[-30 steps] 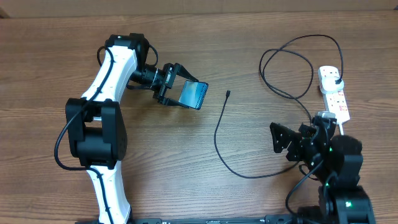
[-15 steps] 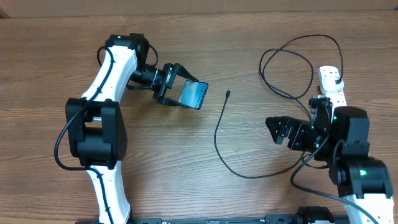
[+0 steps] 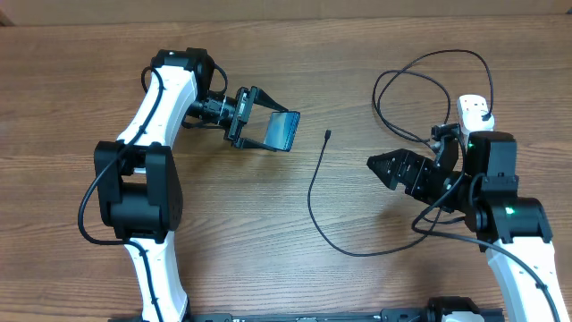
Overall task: Plug charger to phone and switch on socket
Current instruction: 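Move the right gripper forward toward the held phone, then grasp the phone's side edge with the right gripper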
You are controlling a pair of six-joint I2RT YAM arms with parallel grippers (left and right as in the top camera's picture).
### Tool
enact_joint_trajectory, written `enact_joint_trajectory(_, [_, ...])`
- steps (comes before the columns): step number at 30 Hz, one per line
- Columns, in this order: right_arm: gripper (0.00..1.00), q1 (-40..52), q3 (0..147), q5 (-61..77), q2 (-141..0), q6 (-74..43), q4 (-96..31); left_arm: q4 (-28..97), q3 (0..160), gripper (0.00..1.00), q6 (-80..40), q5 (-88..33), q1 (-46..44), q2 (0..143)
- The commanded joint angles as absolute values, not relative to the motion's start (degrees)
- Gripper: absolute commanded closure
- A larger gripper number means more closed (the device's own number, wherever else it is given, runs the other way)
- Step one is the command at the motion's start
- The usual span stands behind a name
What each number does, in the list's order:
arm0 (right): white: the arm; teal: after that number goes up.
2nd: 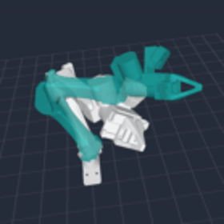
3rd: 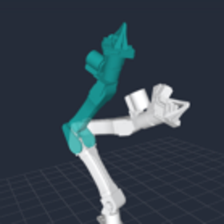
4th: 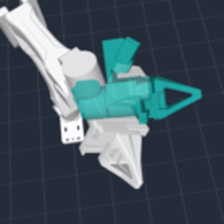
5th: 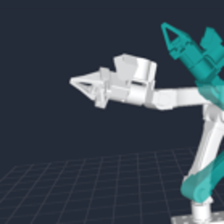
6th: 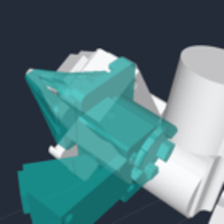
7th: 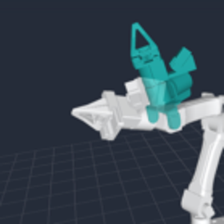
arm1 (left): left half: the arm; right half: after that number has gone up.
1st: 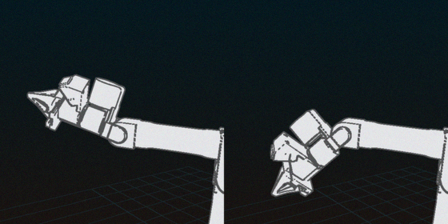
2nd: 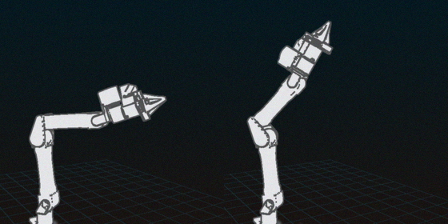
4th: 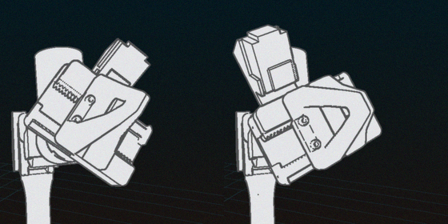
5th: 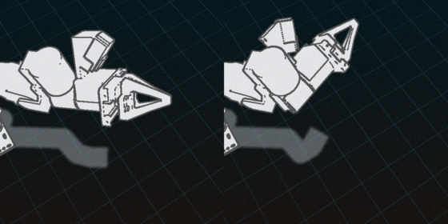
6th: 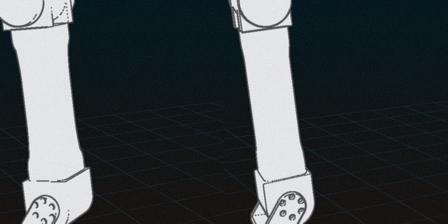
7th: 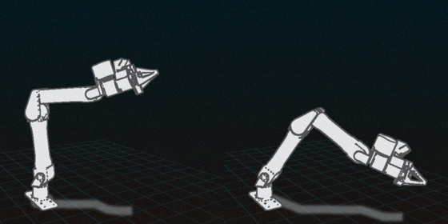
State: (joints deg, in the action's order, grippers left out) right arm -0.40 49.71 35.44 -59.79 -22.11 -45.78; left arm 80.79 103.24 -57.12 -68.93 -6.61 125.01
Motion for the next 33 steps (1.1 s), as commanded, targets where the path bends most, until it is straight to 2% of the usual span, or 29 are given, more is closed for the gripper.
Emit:
enact_joint_trajectory(1, [0.00,-0.82,51.29,36.14,-61.32,-25.56,-45.12,81.12,104.88,0.34,-58.37,-75.05,-6.39,125.21])
enact_joint_trajectory(12, [0.02,1.50,51.48,34.65,-63.70,-31.62,-41.58,80.93,104.88,0.35,-60.55,-72.82,-6.39,125.21])
enact_joint_trajectory(22, [0.10,9.28,56.07,30.55,-70.41,-34.72,-40.42,79.42,104.88,0.34,-67.22,-53.69,-6.76,125.21])
enact_joint_trajectory(28, [0.15,11.03,56.45,34.46,-76.69,-38.65,-33.93,78.74,104.88,0.34,-71.42,-42.76,-8.14,125.21])
enact_joint_trajectory(33, [0.19,16.16,56.45,34.61,-83.79,-41.50,-26.28,78.52,104.88,0.34,-75.79,-31.99,-10.85,125.21])
